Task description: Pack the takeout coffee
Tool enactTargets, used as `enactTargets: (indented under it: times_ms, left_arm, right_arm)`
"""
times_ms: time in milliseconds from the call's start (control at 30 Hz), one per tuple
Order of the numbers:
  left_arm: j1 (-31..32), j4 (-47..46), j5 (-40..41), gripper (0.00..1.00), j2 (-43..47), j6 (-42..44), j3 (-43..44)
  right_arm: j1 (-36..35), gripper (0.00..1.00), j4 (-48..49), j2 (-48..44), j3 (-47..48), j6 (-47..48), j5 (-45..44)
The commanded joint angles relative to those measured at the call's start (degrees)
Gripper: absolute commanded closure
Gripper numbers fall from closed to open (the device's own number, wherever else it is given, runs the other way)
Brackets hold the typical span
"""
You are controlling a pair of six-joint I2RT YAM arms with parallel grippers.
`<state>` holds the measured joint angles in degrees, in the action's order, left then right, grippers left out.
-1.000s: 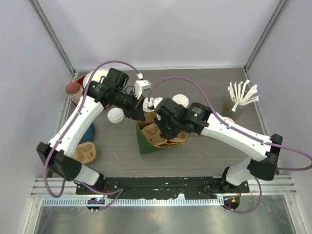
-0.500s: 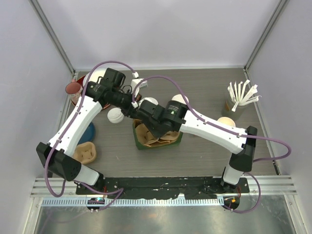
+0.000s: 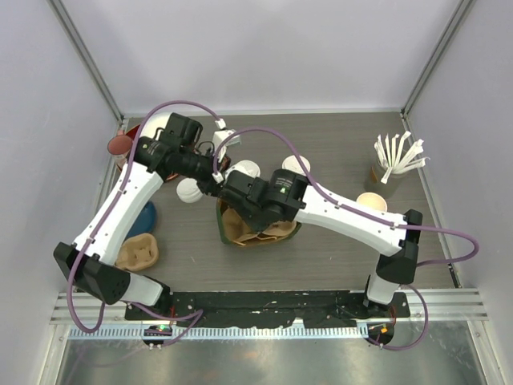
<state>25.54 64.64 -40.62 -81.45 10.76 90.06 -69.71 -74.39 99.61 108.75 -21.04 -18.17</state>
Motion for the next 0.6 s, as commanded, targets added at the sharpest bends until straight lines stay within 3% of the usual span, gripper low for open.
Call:
enactTargets:
  times_ms: [0,167,400,567]
  left_arm:
    - [2.41,-2.95,-3.85,1.0,-0.38,1.27,-0.15]
    - [2.41,-2.5,-3.33,1.0,-0.38,1.8,0.47]
    - [2.41,-2.33,-1.13,1.0,-0.55,2.33,0.73]
    - [2.5,-1.98,-1.04,1.0,-0.64,2.16,1.7]
  right_arm:
    - [2.46,0.99,22.87,-5.82,-3.7,8.03,14.53]
    - [9.15,0.99,26.84,-10.65,-7.32,7.33,20.11]
    - [8.98,0.99,17.18,-10.06,0.67,7.5,13.34]
    - [8.45,0.99,16.82,-7.95,-1.08,7.41,13.96]
